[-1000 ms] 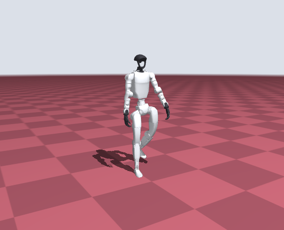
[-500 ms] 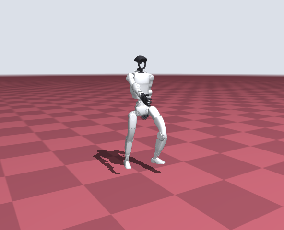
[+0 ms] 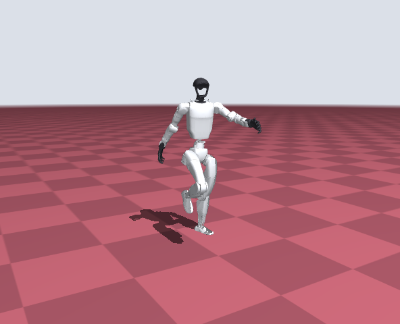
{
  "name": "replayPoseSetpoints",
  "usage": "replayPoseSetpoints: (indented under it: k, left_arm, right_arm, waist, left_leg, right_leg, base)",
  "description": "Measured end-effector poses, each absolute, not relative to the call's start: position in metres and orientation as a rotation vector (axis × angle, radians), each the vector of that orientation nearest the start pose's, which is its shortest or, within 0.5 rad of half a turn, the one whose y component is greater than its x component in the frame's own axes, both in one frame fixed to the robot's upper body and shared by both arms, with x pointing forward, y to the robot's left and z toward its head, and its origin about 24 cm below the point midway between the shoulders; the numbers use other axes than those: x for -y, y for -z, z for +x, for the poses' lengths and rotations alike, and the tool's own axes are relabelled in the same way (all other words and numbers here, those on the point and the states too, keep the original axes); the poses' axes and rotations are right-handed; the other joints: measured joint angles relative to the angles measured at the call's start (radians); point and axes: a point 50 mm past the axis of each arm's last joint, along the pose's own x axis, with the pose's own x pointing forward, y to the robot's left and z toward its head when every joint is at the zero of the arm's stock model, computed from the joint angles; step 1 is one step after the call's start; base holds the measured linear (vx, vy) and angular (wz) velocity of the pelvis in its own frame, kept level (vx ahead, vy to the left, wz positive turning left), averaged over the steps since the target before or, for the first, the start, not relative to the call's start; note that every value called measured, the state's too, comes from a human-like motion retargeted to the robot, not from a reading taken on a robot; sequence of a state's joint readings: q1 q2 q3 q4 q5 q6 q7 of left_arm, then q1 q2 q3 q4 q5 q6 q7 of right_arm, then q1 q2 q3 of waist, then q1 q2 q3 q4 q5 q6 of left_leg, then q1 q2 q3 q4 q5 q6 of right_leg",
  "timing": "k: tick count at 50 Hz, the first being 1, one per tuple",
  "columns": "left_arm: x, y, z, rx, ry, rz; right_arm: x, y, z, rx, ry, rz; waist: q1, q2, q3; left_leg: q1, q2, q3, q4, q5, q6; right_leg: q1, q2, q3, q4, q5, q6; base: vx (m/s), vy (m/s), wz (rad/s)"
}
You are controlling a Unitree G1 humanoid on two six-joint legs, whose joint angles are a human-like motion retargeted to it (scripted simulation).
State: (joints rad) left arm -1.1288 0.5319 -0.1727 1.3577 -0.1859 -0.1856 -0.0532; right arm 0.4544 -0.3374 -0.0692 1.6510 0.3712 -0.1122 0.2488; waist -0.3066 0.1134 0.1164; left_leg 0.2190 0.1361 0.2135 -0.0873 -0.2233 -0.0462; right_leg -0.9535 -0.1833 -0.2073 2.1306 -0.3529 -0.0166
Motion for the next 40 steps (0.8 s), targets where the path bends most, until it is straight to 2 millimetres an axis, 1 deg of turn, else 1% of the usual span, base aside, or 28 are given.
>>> replayPoseSetpoints:
  k: [2,3,5,6,8,10,12,13,14,15,17,18,19,20,21,22,23,24,25,26,28,30,31,33,35,37,38,40]
  left_arm:
    - [-0.253,-0.176,0.410,-0.023,-0.102,0.379]
    - [-0.248,-0.176,0.412,-0.028,-0.073,0.387]
    - [-0.238,-0.166,0.412,-0.054,-0.015,0.389]
    - [-0.233,-0.155,0.411,-0.074,0.013,0.380]
    - [-0.222,-0.127,0.405,-0.121,0.066,0.346]
    - [-0.212,-0.088,0.393,-0.189,0.104,0.290]
    - [-0.203,-0.045,0.375,-0.282,0.078,0.221]
    - [-0.202,-0.025,0.364,-0.349,0.058,0.224]
    - [-0.201,0.001,0.347,-0.429,0.087,0.270]
    - [-0.199,0.028,0.326,-0.516,0.148,0.331]
    - [-0.200,0.085,0.266,-0.759,0.288,0.382]
    - [-0.202,0.111,0.228,-0.895,0.353,0.337]
    - [-0.205,0.131,0.189,-1.014,0.377,0.271]
    - [-0.207,0.148,0.149,-1.121,0.376,0.195]
    - [-0.213,0.158,0.112,-1.202,0.294,0.143]
    - [-0.218,0.166,0.075,-1.286,0.221,0.097]
    - [-0.223,0.169,0.038,-1.378,0.173,0.055]
    - [-0.228,0.169,0.005,-1.450,0.117,0.015]
    - [-0.232,0.167,-0.027,-1.513,0.054,-0.020]
    - [-0.236,0.163,-0.055,-1.558,-0.012,-0.048]
    - [-0.241,0.151,-0.104,-1.622,-0.143,-0.128]
    - [-0.242,0.138,-0.144,-1.669,-0.242,-0.202]
    - [-0.240,0.132,-0.160,-1.697,-0.262,-0.230]
    - [-0.233,0.120,-0.187,-1.756,-0.273,-0.274]
    - [-0.225,0.113,-0.204,-1.825,-0.228,-0.295]
    - [-0.219,0.116,-0.201,-1.830,-0.202,-0.329]
    - [-0.216,0.120,-0.195,-1.821,-0.189,-0.336]
    - [-0.214,0.131,-0.175,-1.777,-0.168,-0.334]
  right_arm:
    - [0.257,0.110,-0.198,-1.868,0.561,0.268]
    - [0.252,0.110,-0.200,-1.885,0.540,0.288]
    - [0.245,0.115,-0.195,-1.885,0.498,0.314]
    - [0.243,0.120,-0.186,-1.860,0.483,0.316]
    - [0.243,0.133,-0.160,-1.785,0.466,0.308]
    - [0.245,0.146,-0.126,-1.683,0.476,0.285]
    - [0.247,0.158,-0.084,-1.594,0.517,0.254]
    - [0.245,0.163,-0.061,-1.580,0.490,0.223]
    - [0.241,0.167,-0.039,-1.547,0.441,0.198]
    - [0.236,0.170,-0.017,-1.504,0.382,0.176]
    - [0.228,0.171,0.035,-1.405,0.288,0.140]
    - [0.227,0.168,0.063,-1.355,0.241,0.112]
    - [0.230,0.162,0.094,-1.281,0.225,0.071]
    - [0.235,0.152,0.128,-1.194,0.226,0.026]
    - [0.244,0.137,0.164,-1.077,0.274,-0.012]
    - [0.250,0.119,0.200,-0.960,0.312,-0.034]
    - [0.254,0.097,0.234,-0.846,0.328,-0.032]
    - [0.256,0.074,0.265,-0.726,0.351,-0.019]
    - [0.259,0.047,0.293,-0.602,0.377,0.002]
    - [0.260,0.022,0.315,-0.493,0.405,0.032]
    - [0.260,-0.029,0.351,-0.293,0.437,0.077]
    - [0.258,-0.074,0.375,-0.138,0.447,0.090]
    - [0.256,-0.091,0.383,-0.086,0.443,0.076]
    - [0.252,-0.120,0.394,-0.009,0.435,0.045]
    - [0.247,-0.137,0.400,0.038,0.436,0.038]
    - [0.242,-0.141,0.404,0.026,0.416,0.041]
    - [0.239,-0.139,0.404,0.026,0.418,0.071]
    - [0.229,-0.125,0.402,-0.008,0.397,0.109]
  waist:
    - [0.001,-0.003,-0.008]
    - [0.007,-0.005,-0.016]
    - [0.023,-0.008,-0.038]
    - [0.032,-0.008,-0.052]
    - [0.046,-0.004,-0.075]
    - [0.049,-0.006,-0.084]
    - [0.038,-0.049,-0.022]
    - [0.055,-0.097,0.021]
    - [0.108,-0.137,0.033]
    - [0.178,-0.173,0.030]
    - [0.321,-0.226,0.050]
    - [0.370,-0.252,0.054]
    - [0.397,-0.257,0.026]
    - [0.412,-0.251,-0.019]
    - [0.430,-0.250,-0.016]
    - [0.451,-0.253,-0.013]
    - [0.481,-0.266,-0.011]
    - [0.511,-0.277,-0.008]
    - [0.543,-0.288,-0.006]
    - [0.567,-0.302,-0.011]
    - [0.616,-0.310,-0.011]
    - [0.656,-0.310,-0.015]
    - [0.669,-0.312,-0.019]
    - [0.686,-0.315,-0.028]
    - [0.681,-0.318,-0.057]
    - [0.684,-0.317,-0.059]
    - [0.682,-0.317,-0.065]
    - [0.701,-0.313,-0.082]
  left_leg:
    - [0.031,-0.002,-0.006,0.000,-0.015,0.001]
    - [0.042,-0.006,-0.007,0.000,-0.023,0.000]
    - [0.055,-0.015,-0.006,0.000,-0.037,-0.004]
    - [0.057,-0.020,-0.006,0.000,-0.042,-0.006]
    - [0.064,-0.027,-0.008,0.000,-0.048,-0.012]
    - [0.081,-0.035,-0.030,0.013,-0.055,-0.017]
    - [0.169,-0.062,-0.088,0.053,-0.068,-0.012]
    - [0.233,-0.097,-0.109,0.068,-0.069,-0.001]
    - [0.264,-0.134,-0.097,0.095,-0.055,0.015]
    - [0.278,-0.172,-0.069,0.126,-0.033,0.033]
    - [0.224,-0.207,0.030,0.352,0.001,0.044]
    - [0.119,-0.199,0.080,0.600,-0.030,0.037]
    - [-0.052,-0.154,0.107,0.898,-0.089,0.044]
    - [-0.255,-0.090,0.123,1.223,-0.161,0.057]
    - [-0.368,-0.054,0.124,1.445,-0.227,0.085]
    - [-0.472,-0.026,0.128,1.643,-0.294,0.116]
    - [-0.556,-0.013,0.137,1.796,-0.366,0.153]
    - [-0.635,0.003,0.149,1.926,-0.415,0.177]
    - [-0.711,0.020,0.163,2.046,-0.453,0.195]
    - [-0.786,0.031,0.176,2.123,-0.470,0.204]
    - [-0.924,0.064,0.178,2.241,-0.494,0.218]
    - [-1.039,0.086,0.174,2.278,-0.499,0.218]
    - [-1.085,0.088,0.170,2.260,-0.490,0.215]
    - [-1.154,0.089,0.166,2.189,-0.463,0.208]
    - [-1.196,0.086,0.161,2.055,-0.427,0.200]
    - [-1.158,0.093,0.187,1.865,-0.402,0.210]
    - [-1.123,0.094,0.205,1.745,-0.389,0.213]
    - [-1.005,0.127,0.276,1.459,-0.368,0.201]
  right_leg:
    - [-0.010,-0.013,-0.004,-0.117,-0.012,-0.017]
    - [-0.008,-0.021,-0.007,-0.194,-0.016,-0.025]
    - [0.018,-0.030,-0.018,-0.392,-0.026,-0.038]
    - [0.051,-0.034,-0.032,-0.527,-0.027,-0.040]
    - [0.157,-0.042,-0.081,-0.849,-0.017,-0.037]
    - [0.342,-0.027,-0.139,-1.271,0.014,-0.004]
    - [0.676,0.012,-0.170,-1.824,0.147,0.074]
    - [0.838,0.016,-0.166,-2.061,0.265,0.133]
    - [0.898,0.005,-0.139,-2.141,0.335,0.177]
    - [0.909,-0.014,-0.102,-2.143,0.381,0.215]
    - [0.975,-0.032,-0.025,-2.175,0.406,0.245]
    - [0.998,-0.052,0.008,-2.184,0.396,0.231]
    - [0.978,-0.050,0.030,-2.188,0.388,0.208]
    - [0.938,-0.038,0.045,-2.191,0.381,0.182]
    - [0.950,-0.038,0.054,-2.195,0.364,0.176]
    - [0.959,-0.040,0.068,-2.197,0.350,0.172]
    - [0.961,-0.045,0.090,-2.196,0.340,0.172]
    - [0.965,-0.051,0.113,-2.195,0.329,0.170]
    - [0.969,-0.056,0.135,-2.194,0.317,0.168]
    - [0.972,-0.066,0.148,-2.196,0.307,0.164]
    - [0.999,-0.058,0.175,-2.214,0.299,0.147]
    - [1.023,-0.051,0.195,-2.218,0.287,0.139]
    - [1.034,-0.051,0.202,-2.218,0.279,0.136]
    - [1.056,-0.054,0.212,-2.218,0.261,0.130]
    - [1.068,-0.051,0.207,-2.218,0.246,0.123]
    - [1.093,-0.052,0.210,-2.216,0.228,0.126]
    - [1.099,-0.051,0.210,-2.209,0.218,0.126]
    - [1.065,-0.036,0.240,-2.126,0.174,0.135]
  base:
    - [0.57,-0.09,0.32]
    - [0.55,-0.09,0.12]
    - [0.54,-0.10,0.02]
    - [0.53,-0.10,0.01]
    - [0.56,-0.11,0.15]
    - [0.64,-0.13,0.66]
    - [0.80,-0.19,0.98]
    - [0.84,-0.27,-0.03]
    - [0.81,-0.31,-1.12]
    - [0.74,-0.33,-2.07]
    - [0.64,-0.31,-2.29]
    - [0.50,-0.24,-1.58]
    - [0.41,-0.18,-0.89]
    - [0.43,-0.09,-0.50]
    - [0.48,-0.04,-0.49]
    - [0.54,-0.02,-0.79]
    - [0.53,-0.02,-0.98]
    - [0.53,-0.02,-1.11]
    - [0.53,0.01,-0.97]
    - [0.53,0.03,-0.82]
    - [0.55,0.04,-0.68]
    - [0.55,0.07,-0.59]
    - [0.54,0.09,-0.46]
    - [0.53,0.11,-0.28]
    - [0.53,0.10,-0.02]
    - [0.53,0.15,-0.10]
    - [0.54,0.14,-0.31]
    - [0.56,0.13,-0.58]
